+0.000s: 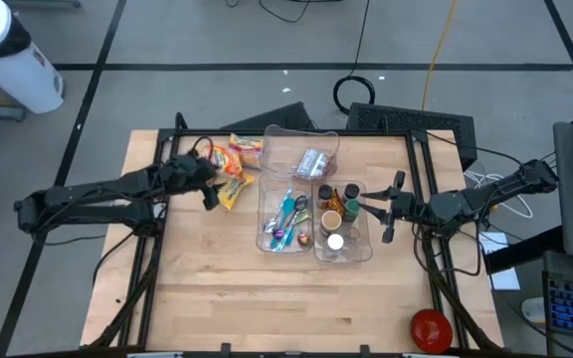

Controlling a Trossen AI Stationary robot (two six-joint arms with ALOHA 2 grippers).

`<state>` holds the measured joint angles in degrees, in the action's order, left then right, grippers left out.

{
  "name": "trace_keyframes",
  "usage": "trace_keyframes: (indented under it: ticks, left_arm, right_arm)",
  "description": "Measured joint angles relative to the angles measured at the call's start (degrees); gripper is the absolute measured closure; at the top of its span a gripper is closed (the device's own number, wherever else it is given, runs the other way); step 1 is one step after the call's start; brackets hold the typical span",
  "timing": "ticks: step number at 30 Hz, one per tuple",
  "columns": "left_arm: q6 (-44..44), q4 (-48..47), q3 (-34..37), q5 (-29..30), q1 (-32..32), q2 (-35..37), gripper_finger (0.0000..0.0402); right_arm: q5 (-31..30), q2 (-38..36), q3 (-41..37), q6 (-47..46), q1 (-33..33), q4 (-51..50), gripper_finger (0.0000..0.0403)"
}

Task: Pick & Place Food Item
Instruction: Put the orange noodle pack into the top transparent bin

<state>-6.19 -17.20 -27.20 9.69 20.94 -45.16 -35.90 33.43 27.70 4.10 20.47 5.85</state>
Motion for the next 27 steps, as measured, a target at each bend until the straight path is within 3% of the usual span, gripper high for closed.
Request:
trace_keyframes:
  ticks: [4,10,16,20,24,27]
  left_arm:
    - [-5.45,-0.74,-0.02,9.48,-0.23,-2.58,0.0163]
    - [-8.63,-1.08,-0.04,10.51,-0.25,-8.71,0.0198]
    - [-9.33,-1.07,-0.04,17.39,-0.24,-13.5,0.0239]
    - [-8.39,-0.35,-0.04,18.09,-0.62,-13.08,0.0295]
    - [-7.17,0.23,-0.06,20.67,-1.73,-10.01,0.0376]
    - [-5.36,2.97,-0.06,21.1,-2.54,-6.44,0.0391]
  right_arm:
    - [0.0,0.02,0.0,3.88,0.0,2.73,0.0298]
    - [0.13,0.0,0.0,6.05,0.0,9.23,0.0298]
    - [0.15,0.04,0.0,6.0,0.0,9.76,0.0298]
    - [0.14,0.68,0.0,4.67,0.0,9.76,0.0298]
    - [0.04,1.62,0.0,4.54,0.0,10.38,0.0298]
    - [0.04,2.35,0.0,4.54,0.0,10.62,0.0298]
